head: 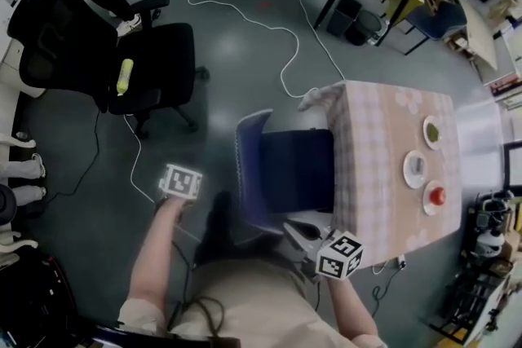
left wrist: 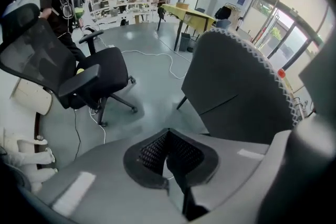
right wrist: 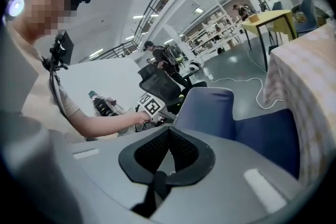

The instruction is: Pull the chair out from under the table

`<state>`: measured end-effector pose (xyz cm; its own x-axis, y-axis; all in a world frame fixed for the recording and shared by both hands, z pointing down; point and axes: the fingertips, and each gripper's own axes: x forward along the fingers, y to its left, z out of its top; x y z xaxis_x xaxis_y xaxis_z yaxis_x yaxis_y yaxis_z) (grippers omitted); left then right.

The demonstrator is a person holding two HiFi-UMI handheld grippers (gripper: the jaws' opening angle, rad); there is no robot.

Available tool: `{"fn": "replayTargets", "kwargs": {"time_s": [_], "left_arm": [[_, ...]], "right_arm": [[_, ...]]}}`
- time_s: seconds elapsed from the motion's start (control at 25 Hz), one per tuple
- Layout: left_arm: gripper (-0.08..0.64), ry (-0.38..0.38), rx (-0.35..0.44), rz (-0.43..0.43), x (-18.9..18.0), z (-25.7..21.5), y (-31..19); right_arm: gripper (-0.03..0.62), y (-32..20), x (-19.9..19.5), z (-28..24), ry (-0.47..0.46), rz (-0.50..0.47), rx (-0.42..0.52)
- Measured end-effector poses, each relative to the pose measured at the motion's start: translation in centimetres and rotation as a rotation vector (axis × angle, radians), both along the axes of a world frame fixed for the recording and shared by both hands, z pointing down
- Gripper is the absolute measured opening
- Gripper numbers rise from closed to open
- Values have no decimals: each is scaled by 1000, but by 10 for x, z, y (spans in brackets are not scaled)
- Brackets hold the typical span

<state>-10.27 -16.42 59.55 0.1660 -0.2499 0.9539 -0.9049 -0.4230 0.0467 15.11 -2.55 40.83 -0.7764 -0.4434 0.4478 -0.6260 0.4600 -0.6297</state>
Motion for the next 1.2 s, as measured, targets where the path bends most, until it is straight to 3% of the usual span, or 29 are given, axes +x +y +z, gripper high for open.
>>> {"fn": "replayTargets", "kwargs": {"time_s": [0.16,0.44,0.56,0.76,0.88,1.0,1.12,1.2], "left_arm": [[0,24,-11,84,0,40,-38],[0,10,-92,112,4,76,-60],[0,0,-92,121,6,82,-68],[0,5,-122,158,25,95,-51],[0,-15,-105,173,33,97,-52],[0,14,-109,154,62,97,-50],[0,-14,-188,148,77,109,-36],[0,-21,-188,137,66,116,-34]], "right_arm": [[14,-34,-13,11,46,104,-36],[14,-59,-39,34,105,48,-65],[14,-71,-31,63,79,113,-109],[14,-78,7,124,86,234,-199],[14,-76,25,149,110,245,-236],[14,-63,57,172,128,240,-274],[14,-22,99,223,163,315,-386],[14,0,110,258,183,384,-490]]}}
